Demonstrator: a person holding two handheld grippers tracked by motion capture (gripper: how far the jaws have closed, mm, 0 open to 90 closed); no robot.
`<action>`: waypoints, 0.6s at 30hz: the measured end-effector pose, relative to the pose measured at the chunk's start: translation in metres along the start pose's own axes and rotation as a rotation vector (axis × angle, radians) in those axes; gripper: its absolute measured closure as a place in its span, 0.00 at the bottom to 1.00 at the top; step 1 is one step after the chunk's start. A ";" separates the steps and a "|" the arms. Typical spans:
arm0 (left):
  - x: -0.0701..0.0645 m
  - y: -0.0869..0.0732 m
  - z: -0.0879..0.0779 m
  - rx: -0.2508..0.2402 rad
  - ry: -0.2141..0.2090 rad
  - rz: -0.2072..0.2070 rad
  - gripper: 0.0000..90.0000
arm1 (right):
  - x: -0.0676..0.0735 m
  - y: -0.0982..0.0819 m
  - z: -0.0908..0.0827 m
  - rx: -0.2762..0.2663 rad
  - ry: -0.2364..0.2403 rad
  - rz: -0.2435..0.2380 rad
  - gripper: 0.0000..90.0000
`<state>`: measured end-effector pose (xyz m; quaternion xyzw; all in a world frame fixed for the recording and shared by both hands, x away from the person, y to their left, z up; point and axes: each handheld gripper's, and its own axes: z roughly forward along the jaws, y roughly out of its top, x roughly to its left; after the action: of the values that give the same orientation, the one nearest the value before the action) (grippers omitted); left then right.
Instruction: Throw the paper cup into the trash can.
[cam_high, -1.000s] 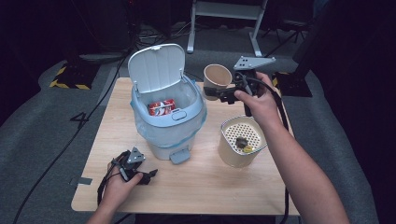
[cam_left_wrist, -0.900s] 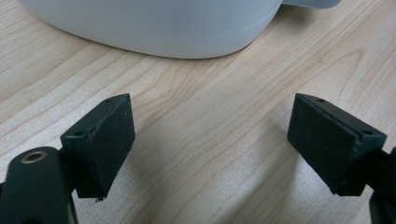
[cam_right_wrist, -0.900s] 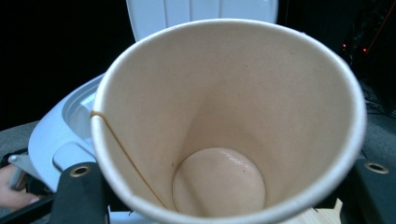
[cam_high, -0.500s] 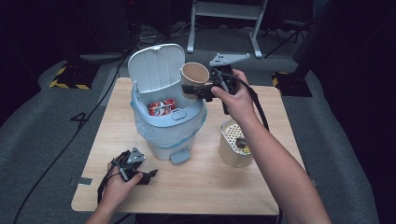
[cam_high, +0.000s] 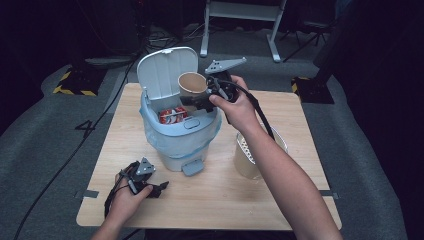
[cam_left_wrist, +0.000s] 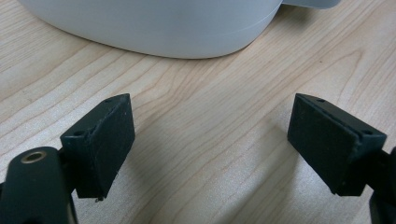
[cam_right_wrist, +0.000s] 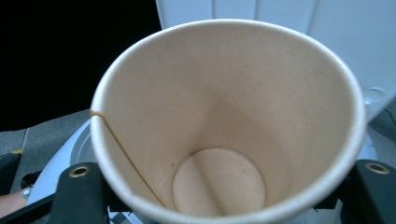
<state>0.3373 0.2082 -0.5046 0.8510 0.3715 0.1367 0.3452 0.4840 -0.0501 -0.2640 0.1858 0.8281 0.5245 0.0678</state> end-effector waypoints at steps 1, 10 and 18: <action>0.000 0.000 0.000 0.000 0.000 0.000 0.17 | 0.001 0.000 0.002 0.010 0.005 0.000 0.33; 0.000 0.000 0.000 0.000 0.000 0.000 0.17 | 0.005 -0.002 0.016 0.088 0.034 0.004 0.31; 0.000 0.000 0.000 0.001 0.000 0.001 0.17 | 0.011 -0.001 0.017 -0.005 -0.098 -0.004 0.17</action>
<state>0.3374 0.2082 -0.5046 0.8513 0.3711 0.1366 0.3448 0.4790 -0.0319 -0.2713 0.2095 0.8228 0.5168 0.1099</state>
